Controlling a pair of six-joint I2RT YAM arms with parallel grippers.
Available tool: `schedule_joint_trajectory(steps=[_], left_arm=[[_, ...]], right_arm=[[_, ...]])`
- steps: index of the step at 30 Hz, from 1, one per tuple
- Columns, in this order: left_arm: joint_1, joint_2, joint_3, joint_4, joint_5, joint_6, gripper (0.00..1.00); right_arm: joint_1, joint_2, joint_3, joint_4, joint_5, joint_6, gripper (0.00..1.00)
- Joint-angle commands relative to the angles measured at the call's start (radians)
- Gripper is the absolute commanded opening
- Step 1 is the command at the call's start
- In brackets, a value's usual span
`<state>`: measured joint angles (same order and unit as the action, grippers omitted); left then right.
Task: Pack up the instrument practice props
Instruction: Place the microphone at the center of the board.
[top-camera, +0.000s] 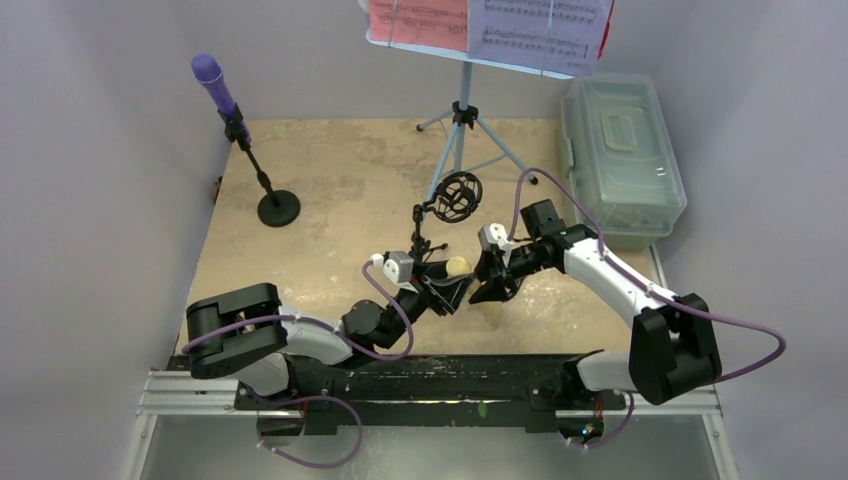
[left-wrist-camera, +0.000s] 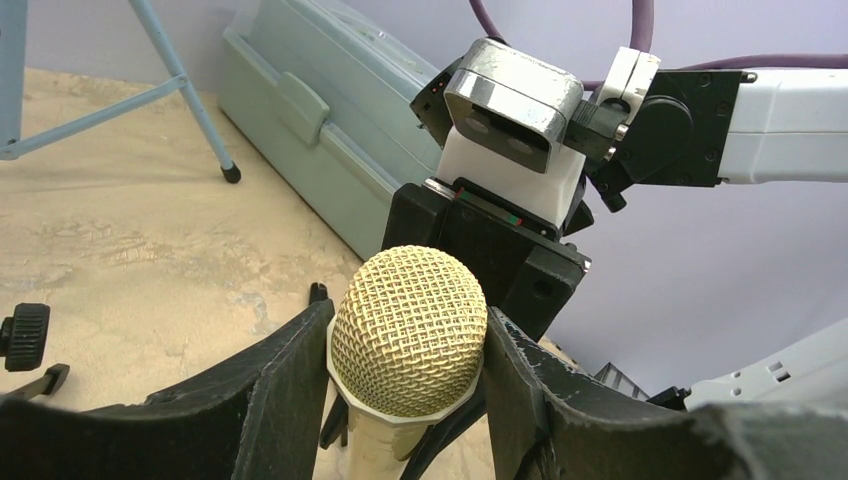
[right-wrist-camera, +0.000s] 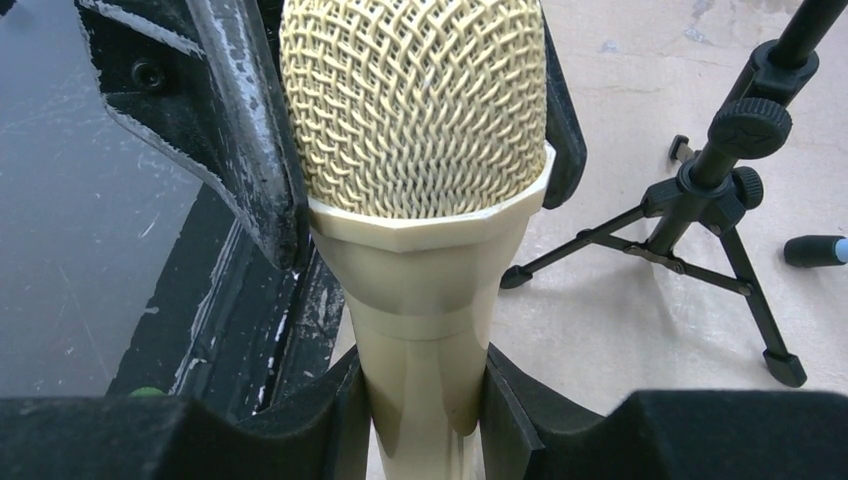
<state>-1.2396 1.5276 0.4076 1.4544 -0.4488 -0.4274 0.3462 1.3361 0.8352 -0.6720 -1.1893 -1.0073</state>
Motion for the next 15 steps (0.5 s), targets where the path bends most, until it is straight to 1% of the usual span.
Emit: schedule_joint_trajectory(steps=[1,2,7,12,15], left_arm=[[-0.005,-0.050,0.003,0.200,-0.034,-0.025,0.22],[-0.005,-0.063,0.000,0.178,-0.037,-0.030,0.28],[-0.004,-0.149,-0.025,0.026,-0.072,-0.053,0.54],[-0.004,-0.252,-0.040,-0.164,-0.085,-0.054,0.72],[-0.004,-0.302,-0.048,-0.260,-0.094,-0.054,0.80]], right_arm=[[0.003,-0.003,0.059,-0.029,0.026,-0.008,0.00],[0.003,-0.003,0.062,-0.034,0.032,-0.011,0.00],[0.003,0.003,0.091,-0.059,0.074,-0.006,0.00],[0.002,0.011,0.121,-0.086,0.109,0.006,0.00],[0.000,0.009,0.126,-0.090,0.126,0.007,0.00]])
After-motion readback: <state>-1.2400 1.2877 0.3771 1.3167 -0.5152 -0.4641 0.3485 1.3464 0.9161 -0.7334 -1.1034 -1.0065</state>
